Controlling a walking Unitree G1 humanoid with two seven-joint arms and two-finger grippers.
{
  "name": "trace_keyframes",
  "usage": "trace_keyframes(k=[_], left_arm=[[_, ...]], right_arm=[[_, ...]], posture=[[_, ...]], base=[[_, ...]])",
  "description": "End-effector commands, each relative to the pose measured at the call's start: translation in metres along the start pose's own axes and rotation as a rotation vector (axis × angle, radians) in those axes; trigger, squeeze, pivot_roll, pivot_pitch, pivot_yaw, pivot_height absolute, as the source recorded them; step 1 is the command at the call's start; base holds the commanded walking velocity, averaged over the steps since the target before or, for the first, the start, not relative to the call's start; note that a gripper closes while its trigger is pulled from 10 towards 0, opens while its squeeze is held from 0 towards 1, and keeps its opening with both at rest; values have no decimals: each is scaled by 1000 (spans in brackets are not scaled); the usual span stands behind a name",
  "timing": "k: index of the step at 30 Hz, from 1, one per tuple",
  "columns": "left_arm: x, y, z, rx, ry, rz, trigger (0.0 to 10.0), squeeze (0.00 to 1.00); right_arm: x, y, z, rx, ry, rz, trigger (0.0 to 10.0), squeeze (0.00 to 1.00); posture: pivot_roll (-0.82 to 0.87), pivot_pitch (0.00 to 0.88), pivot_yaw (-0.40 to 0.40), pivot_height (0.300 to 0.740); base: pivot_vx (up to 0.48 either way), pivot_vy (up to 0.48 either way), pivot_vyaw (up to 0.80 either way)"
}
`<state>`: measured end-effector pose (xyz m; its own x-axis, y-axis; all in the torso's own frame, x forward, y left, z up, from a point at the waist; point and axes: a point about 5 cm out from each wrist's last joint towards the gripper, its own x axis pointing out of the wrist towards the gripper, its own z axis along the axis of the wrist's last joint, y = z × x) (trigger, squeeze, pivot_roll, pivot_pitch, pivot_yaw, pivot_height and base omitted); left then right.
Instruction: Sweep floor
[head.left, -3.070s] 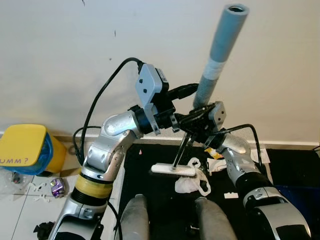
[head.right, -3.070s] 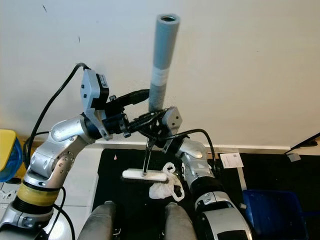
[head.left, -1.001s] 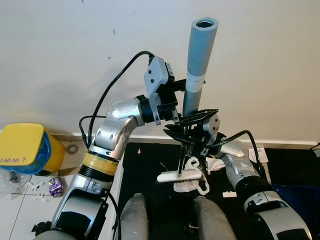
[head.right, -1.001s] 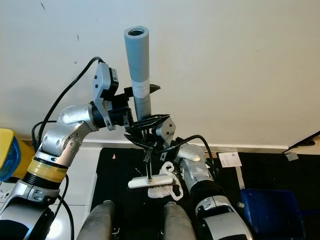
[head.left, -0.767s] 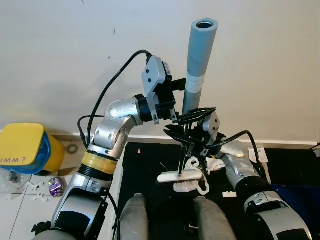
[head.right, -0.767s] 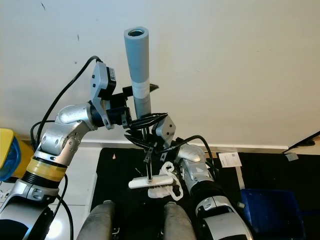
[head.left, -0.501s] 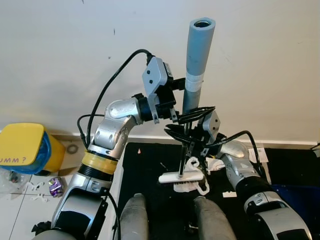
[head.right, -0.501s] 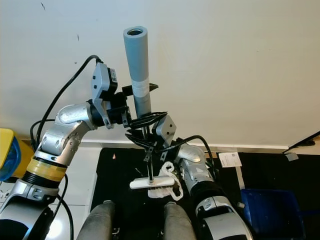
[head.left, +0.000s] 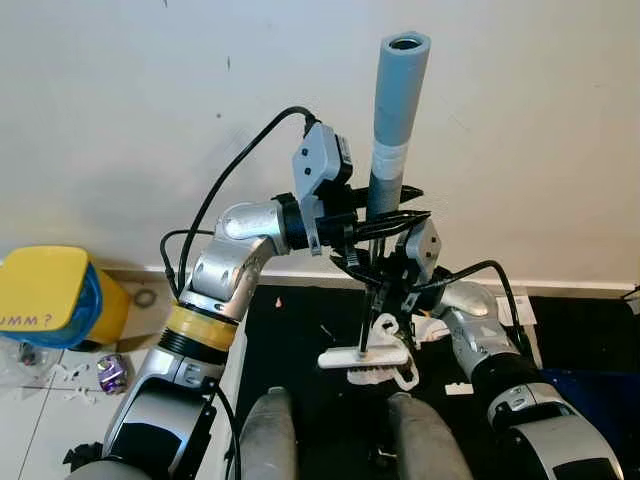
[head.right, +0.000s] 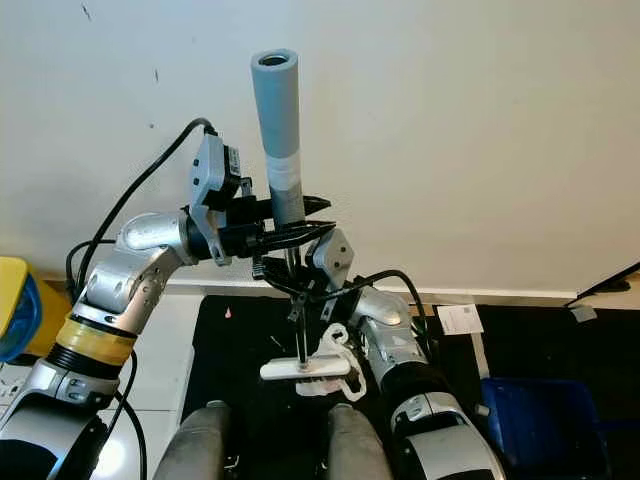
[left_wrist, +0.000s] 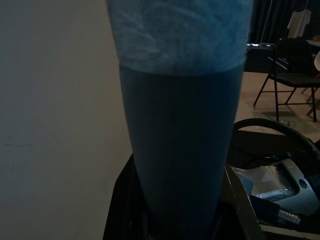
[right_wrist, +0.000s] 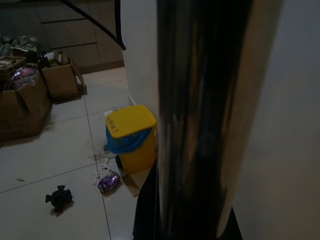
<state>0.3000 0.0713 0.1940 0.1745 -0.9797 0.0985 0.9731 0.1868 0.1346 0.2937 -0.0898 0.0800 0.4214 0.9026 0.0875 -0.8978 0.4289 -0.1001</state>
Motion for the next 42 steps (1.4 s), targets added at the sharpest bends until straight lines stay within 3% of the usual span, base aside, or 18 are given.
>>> trace_keyframes(k=[1, 17, 18, 19, 20, 21, 22, 30, 34, 35, 37, 38, 39, 40, 41, 42], left_arm=[[-15, 7, -6, -12, 48, 67, 0, 0], [-17, 8, -5, -20, 38, 80, 0, 0], [-18, 9, -5, -15, 37, 97, 0, 0], [-18, 9, -5, -15, 37, 97, 0, 0], [-19, 11, -5, -7, 37, 118, 0, 0], [-20, 12, -4, -1, 37, 132, 0, 0], [-20, 13, -4, -2, 38, 136, 0, 0], [-30, 16, -5, -2, 50, 174, 0, 0], [-41, 29, -10, 79, 131, 300, 0, 0], [-46, 34, -12, 104, 172, 349, 0, 0], [-50, 36, -14, 119, 197, 380, 0, 0], [-54, 41, -16, 127, 226, 447, 0, 0], [-54, 41, -16, 127, 226, 447, 0, 0], [-68, 48, -26, 125, 299, 624, 0, 0], [-68, 48, -26, 125, 299, 624, 0, 0], [-75, 50, -31, 106, 319, 704, 10000, 0]], right_arm=[[0, 3, 1, -29, -14, 30, 0, 0], [0, 2, 2, -41, -13, 21, 0, 0], [-1, 1, 3, -51, -10, 11, 3137, 475], [-1, 1, 3, -51, -10, 11, 3137, 475], [-1, 1, 1, -49, 3, 9, 9216, 1000], [-1, 1, 0, -46, 13, 9, 9216, 1000], [-2, 0, 0, -47, 17, 2, 10000, 1000], [-12, -14, 1, -75, 31, -129, 10000, 1000], [-29, -31, -4, -135, 138, -315, 10000, 1000], [-38, -38, -6, -150, 175, -391, 10000, 655], [-44, -42, -7, -160, 198, -438, 10000, 655], [-54, -47, -8, -158, 209, -515, 10000, 0], [-54, -47, -8, -158, 209, -515, 10000, 0], [-74, -59, -7, -149, 216, -684, 10000, 0], [-74, -59, -7, -149, 216, -684, 10000, 0], [-82, -63, -6, -138, 203, -752, 10000, 0]], posture=[[58, 98, -44, 731], [58, 98, -47, 731], [58, 99, -46, 731], [58, 99, -46, 731], [57, 99, -45, 731], [57, 99, -45, 731], [58, 101, -46, 731], [57, 102, -43, 731], [57, 103, -43, 731], [58, 104, -44, 731], [58, 104, -44, 731], [57, 106, -42, 731], [57, 106, -42, 731], [55, 111, -40, 731], [55, 111, -40, 731], [55, 111, -40, 731]], base=[[0, 0, 0], [0, 0, 0], [0, 0, 0], [0, 0, 0], [0, 0, 0], [0, 0, 0], [0, 0, 0], [0, 0, 0], [0, 0, 0], [0, 0, 0], [0, 0, 0], [0, 0, 0], [0, 0, 0], [0, 0, 0], [0, 0, 0], [0, 0, 0]])
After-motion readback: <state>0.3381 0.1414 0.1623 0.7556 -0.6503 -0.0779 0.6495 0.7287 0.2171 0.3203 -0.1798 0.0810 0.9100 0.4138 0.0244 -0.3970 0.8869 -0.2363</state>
